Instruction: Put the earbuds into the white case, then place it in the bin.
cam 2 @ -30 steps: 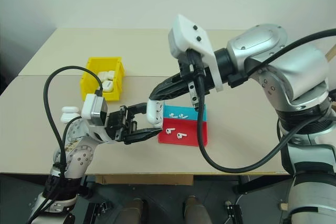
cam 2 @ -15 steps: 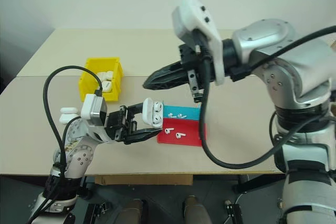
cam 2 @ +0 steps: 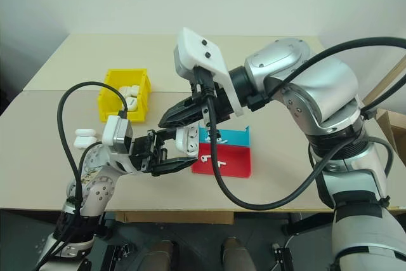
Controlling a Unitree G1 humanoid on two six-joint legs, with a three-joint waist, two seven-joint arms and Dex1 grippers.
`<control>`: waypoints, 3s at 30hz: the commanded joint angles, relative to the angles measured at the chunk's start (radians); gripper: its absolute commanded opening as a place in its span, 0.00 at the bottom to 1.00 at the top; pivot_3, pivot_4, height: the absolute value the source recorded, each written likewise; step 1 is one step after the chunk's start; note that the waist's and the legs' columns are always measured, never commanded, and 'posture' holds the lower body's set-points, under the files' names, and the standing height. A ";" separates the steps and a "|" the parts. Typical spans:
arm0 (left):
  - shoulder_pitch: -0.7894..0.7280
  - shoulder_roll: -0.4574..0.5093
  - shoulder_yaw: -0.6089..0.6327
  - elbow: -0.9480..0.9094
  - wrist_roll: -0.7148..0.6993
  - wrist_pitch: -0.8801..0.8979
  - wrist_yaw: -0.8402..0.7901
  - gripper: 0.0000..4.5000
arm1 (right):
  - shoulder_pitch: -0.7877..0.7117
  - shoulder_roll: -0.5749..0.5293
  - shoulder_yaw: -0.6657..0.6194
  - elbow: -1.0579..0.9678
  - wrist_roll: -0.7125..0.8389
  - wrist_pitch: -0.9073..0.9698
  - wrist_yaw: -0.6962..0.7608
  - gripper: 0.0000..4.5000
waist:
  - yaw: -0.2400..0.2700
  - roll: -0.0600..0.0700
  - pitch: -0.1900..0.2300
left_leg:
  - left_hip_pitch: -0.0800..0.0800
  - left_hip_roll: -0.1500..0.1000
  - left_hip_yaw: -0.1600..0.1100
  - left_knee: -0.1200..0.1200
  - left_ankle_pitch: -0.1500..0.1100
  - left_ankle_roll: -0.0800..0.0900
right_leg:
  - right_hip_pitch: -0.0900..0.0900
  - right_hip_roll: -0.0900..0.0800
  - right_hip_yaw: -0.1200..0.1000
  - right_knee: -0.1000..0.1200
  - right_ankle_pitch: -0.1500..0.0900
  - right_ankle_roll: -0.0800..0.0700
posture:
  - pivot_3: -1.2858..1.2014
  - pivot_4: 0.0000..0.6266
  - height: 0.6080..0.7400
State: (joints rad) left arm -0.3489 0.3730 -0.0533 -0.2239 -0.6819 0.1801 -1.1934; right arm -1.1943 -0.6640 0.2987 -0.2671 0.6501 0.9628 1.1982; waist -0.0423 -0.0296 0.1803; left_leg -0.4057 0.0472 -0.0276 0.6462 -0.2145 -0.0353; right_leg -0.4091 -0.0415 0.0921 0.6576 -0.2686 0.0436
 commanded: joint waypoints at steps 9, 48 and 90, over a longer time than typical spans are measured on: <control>-0.006 -0.006 0.026 -0.042 -0.019 -0.022 0.002 0.62 | 0.045 -0.094 -0.068 -0.060 0.011 0.006 0.025 0.00 | -0.001 0.000 0.000 | 0.000 0.000 0.000 0.000 0.000 0.000 | 0.000 0.000 0.000 0.000 0.000 0.000 | 0.52 0.24 1.00; -0.441 0.075 0.177 0.556 0.603 0.130 1.021 0.62 | 0.397 -0.100 -0.473 -0.126 0.238 0.136 -0.479 0.00 | 0.007 -0.001 0.000 | -0.002 -0.001 -0.001 0.000 0.000 0.000 | -0.001 -0.001 0.000 0.000 0.001 0.000 | 0.52 0.24 1.00; 0.240 0.435 0.408 -0.223 -0.120 0.293 0.089 0.99 | 1.122 -0.361 -0.736 -0.261 -0.081 -0.627 0.022 0.00 | 0.001 -0.001 0.000 | 0.004 -0.001 0.001 0.000 0.000 0.000 | 0.005 -0.002 0.000 -0.001 -0.004 0.007 | 0.52 0.24 1.00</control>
State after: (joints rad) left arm -0.1124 0.7910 0.3078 -0.4116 -0.7537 0.4640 -1.0762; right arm -0.0799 -1.0299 -0.3821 -0.5219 0.5799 0.4006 1.1999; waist -0.0413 -0.0306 0.1808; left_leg -0.4006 0.0464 -0.0265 0.6461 -0.2144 -0.0355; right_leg -0.4036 -0.0431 0.0925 0.6566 -0.2724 0.0512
